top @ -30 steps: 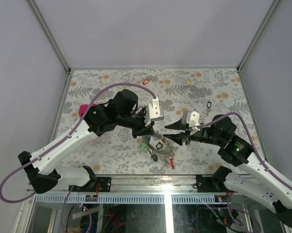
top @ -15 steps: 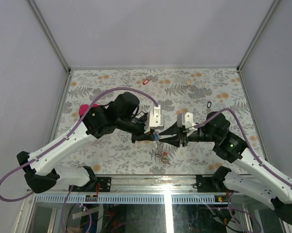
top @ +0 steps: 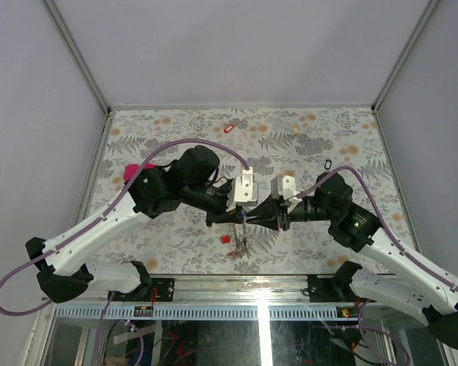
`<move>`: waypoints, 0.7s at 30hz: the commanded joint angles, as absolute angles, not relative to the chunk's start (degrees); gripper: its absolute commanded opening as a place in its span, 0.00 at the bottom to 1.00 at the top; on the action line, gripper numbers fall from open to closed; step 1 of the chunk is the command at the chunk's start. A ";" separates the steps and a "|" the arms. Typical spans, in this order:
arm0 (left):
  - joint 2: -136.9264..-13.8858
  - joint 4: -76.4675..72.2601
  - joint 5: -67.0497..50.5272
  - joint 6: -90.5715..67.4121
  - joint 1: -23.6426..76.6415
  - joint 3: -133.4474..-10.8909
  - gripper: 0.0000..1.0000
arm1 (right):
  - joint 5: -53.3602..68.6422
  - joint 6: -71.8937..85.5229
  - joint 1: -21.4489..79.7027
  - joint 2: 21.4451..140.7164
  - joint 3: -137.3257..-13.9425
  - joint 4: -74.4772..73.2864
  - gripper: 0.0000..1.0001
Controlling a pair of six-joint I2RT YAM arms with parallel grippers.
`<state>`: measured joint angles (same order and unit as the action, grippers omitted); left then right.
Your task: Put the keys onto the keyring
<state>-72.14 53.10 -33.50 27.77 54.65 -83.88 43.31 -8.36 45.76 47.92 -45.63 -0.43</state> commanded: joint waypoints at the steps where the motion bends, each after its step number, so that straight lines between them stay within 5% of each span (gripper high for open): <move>1: -71.85 51.22 -34.67 28.51 55.04 -86.57 0.00 | 45.84 -7.79 45.97 48.82 -48.73 1.48 0.23; 10: -70.71 49.09 -32.01 26.64 55.19 -86.01 0.00 | 43.95 -7.11 45.97 47.60 -48.25 3.45 0.00; 17: -64.87 38.04 -27.46 19.32 55.11 -81.77 0.31 | 40.29 -6.99 45.96 42.93 -45.71 10.01 0.00; 21: -61.48 32.13 -24.85 14.65 54.99 -78.67 0.39 | 39.57 -7.31 45.94 38.95 -41.95 17.19 0.00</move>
<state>-64.55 42.81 -28.53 20.73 54.76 -81.32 41.23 -7.31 45.76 43.35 -43.48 4.71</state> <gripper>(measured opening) 0.369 0.012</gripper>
